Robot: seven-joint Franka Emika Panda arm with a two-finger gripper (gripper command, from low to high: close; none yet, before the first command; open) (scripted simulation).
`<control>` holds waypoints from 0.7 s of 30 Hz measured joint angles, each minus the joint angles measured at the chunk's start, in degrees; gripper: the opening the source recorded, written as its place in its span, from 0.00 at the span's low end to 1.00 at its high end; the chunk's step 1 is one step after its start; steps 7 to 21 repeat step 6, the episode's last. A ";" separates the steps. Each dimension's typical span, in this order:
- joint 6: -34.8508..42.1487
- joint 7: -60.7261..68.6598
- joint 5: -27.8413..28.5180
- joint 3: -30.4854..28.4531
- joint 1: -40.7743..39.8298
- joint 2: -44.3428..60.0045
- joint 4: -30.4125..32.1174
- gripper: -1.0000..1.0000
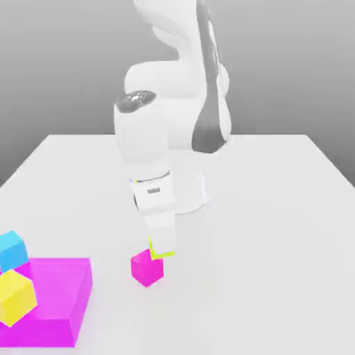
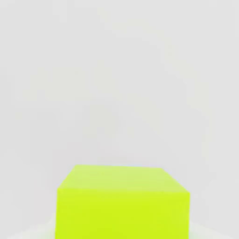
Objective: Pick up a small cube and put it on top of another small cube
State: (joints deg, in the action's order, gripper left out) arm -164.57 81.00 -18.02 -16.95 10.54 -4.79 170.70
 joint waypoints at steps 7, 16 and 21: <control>-2.84 -0.52 0.85 0.16 -0.49 3.16 -0.11 0.00; -2.84 -0.52 0.85 0.16 -0.49 3.16 -0.11 0.00; -2.84 -0.52 0.85 0.16 -0.49 3.16 -0.11 0.00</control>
